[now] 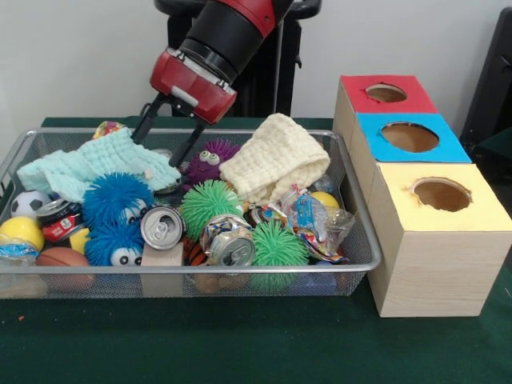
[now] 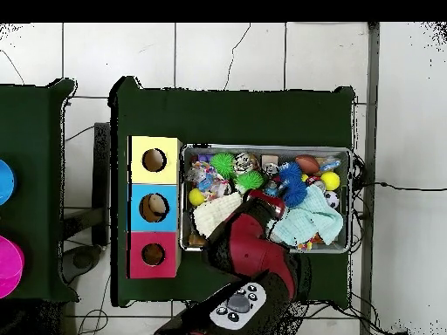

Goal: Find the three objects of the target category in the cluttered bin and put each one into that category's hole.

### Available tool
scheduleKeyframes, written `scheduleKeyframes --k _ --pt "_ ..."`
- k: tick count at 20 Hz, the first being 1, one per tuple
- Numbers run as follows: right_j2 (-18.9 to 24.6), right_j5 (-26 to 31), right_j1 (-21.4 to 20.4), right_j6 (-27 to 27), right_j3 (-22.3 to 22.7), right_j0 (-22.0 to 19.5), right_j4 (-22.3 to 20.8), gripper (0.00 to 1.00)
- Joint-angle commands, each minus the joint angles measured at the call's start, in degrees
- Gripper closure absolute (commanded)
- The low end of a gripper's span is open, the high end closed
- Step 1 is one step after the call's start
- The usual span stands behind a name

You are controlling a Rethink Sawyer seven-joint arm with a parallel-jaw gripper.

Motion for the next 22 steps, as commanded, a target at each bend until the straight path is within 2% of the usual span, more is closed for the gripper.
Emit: scheduleKeyframes --k 1,10,15,18,22 --pt "2.0 -0.6 2.6 6.2 -2.6 -1.7 0.6 0.0" --pt "3.9 4.8 2.0 5.9 -1.0 -3.5 -1.1 0.0" --pt "5.6 4.6 2.8 6.3 -0.5 -4.8 -1.8 0.0" --pt "13.5 2.2 -0.1 8.2 0.6 -9.7 -7.0 0.0" --pt "18.5 3.8 -6.8 8.4 2.0 -10.6 -11.3 0.0"
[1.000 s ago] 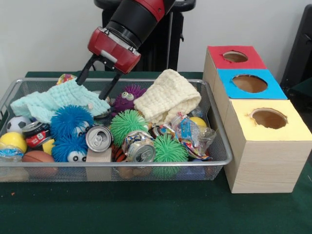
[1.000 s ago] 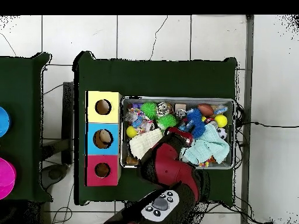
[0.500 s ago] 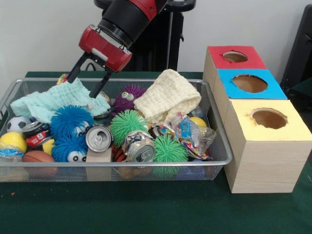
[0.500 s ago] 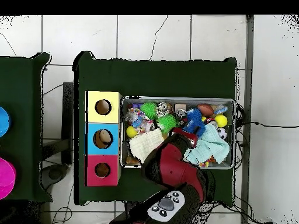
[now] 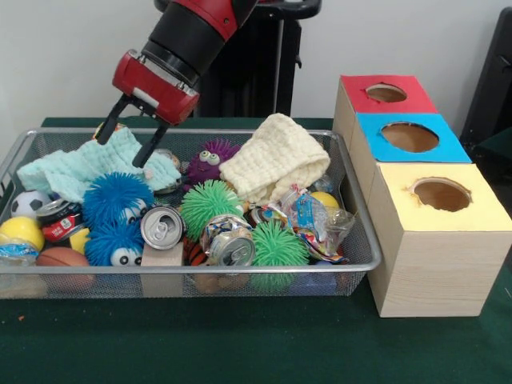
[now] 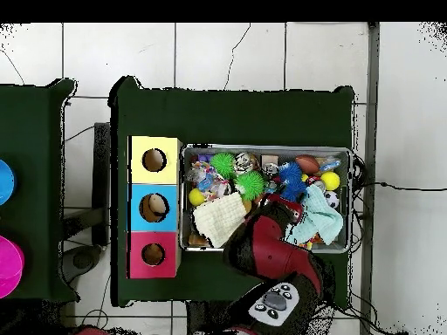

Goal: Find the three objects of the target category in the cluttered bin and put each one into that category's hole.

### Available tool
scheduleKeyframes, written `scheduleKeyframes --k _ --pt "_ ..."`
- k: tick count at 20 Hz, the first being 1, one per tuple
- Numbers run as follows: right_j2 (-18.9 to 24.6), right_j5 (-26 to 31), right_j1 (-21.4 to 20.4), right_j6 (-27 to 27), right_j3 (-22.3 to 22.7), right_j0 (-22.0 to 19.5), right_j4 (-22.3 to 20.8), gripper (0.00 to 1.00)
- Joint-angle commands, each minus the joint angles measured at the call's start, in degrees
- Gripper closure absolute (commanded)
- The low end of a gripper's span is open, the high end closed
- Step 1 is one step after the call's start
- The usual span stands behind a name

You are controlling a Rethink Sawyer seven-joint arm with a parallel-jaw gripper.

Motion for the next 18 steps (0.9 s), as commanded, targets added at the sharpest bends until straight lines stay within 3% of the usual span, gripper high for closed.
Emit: scheduleKeyframes --k 1,4,8,18 --pt "15.7 3.8 -6.4 8.5 2.0 -3.0 -7.4 0.0" --pt "16.9 4.3 -10.6 8.2 2.5 -2.3 -9.6 0.0" --pt "22.3 4.7 -14.3 8.4 2.1 -4.9 -13.8 0.0" --pt "24.2 1.7 -10.6 6.1 -5.0 -5.7 -14.2 0.0"
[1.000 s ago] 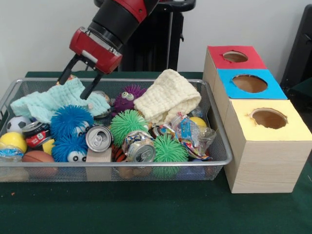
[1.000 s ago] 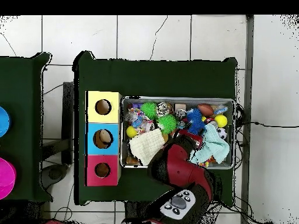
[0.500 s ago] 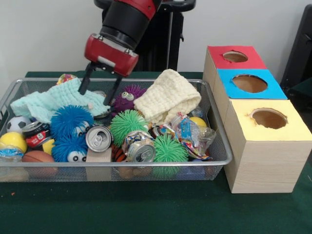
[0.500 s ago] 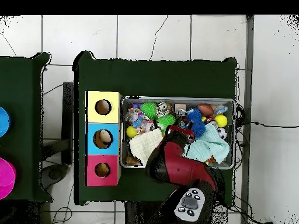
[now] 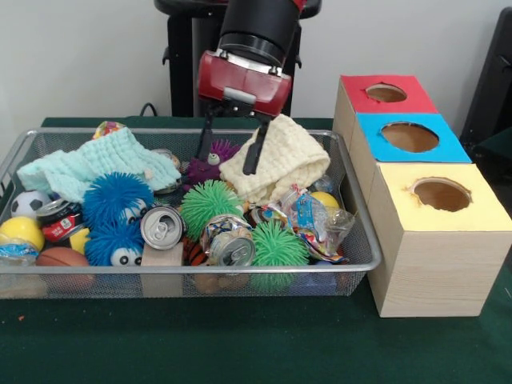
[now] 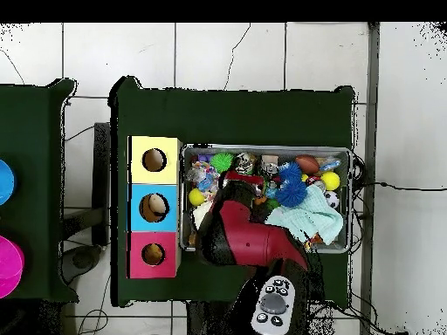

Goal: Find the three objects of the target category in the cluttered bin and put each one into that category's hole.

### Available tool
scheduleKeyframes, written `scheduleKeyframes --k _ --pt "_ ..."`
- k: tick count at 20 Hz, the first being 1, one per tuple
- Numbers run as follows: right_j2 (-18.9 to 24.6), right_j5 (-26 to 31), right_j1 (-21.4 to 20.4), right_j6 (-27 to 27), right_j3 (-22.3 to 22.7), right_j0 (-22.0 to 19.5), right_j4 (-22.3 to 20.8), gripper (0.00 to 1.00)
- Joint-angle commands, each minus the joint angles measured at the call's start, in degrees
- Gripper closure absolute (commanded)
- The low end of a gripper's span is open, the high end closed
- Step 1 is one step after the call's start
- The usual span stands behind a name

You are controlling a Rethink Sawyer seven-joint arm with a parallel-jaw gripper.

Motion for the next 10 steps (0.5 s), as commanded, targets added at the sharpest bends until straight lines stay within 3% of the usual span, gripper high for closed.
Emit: scheduleKeyframes --k 1,10 --pt "9.0 1.4 2.3 5.7 -5.6 -2.9 -3.8 0.0" --pt "14.2 0.1 8.1 3.4 -14.8 -8.6 -10.2 0.0"
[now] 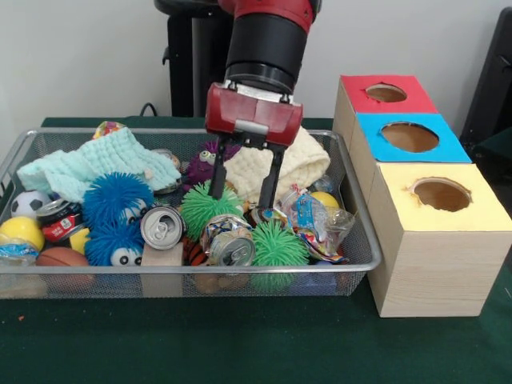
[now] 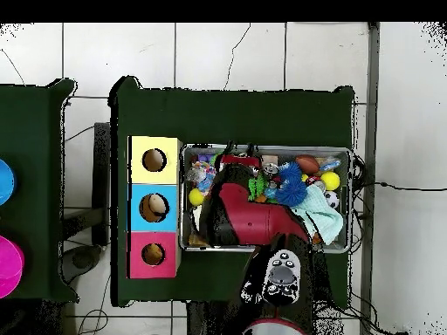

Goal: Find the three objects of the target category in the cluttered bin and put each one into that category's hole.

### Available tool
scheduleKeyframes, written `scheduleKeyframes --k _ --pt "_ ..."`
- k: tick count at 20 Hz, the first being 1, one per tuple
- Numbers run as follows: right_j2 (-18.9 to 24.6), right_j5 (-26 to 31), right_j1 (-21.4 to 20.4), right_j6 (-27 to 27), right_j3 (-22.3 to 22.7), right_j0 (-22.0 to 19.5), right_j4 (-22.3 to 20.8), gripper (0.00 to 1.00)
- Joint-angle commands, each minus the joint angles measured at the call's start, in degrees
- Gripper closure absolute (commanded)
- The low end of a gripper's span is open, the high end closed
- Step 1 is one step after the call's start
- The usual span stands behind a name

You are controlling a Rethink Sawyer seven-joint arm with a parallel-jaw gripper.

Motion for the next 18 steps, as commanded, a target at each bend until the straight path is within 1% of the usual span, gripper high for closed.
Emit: scheduleKeyframes --k 1,5,8,14,17,18 --pt "9.4 0.0 5.9 3.3 -9.4 -5.2 -7.1 0.0" --pt "11.0 -0.7 8.3 3.6 -12.6 -6.9 -9.4 0.0" --pt "11.5 -0.8 8.8 3.8 -14.2 -7.7 -10.6 0.0" --pt "12.2 -0.3 9.2 4.4 -15.9 -8.4 -11.7 0.0" --pt "11.9 -0.3 11.1 5.0 -15.9 -8.4 -11.3 0.0" --pt "12.6 1.6 12.0 5.1 -15.4 -8.9 -11.3 0.0"
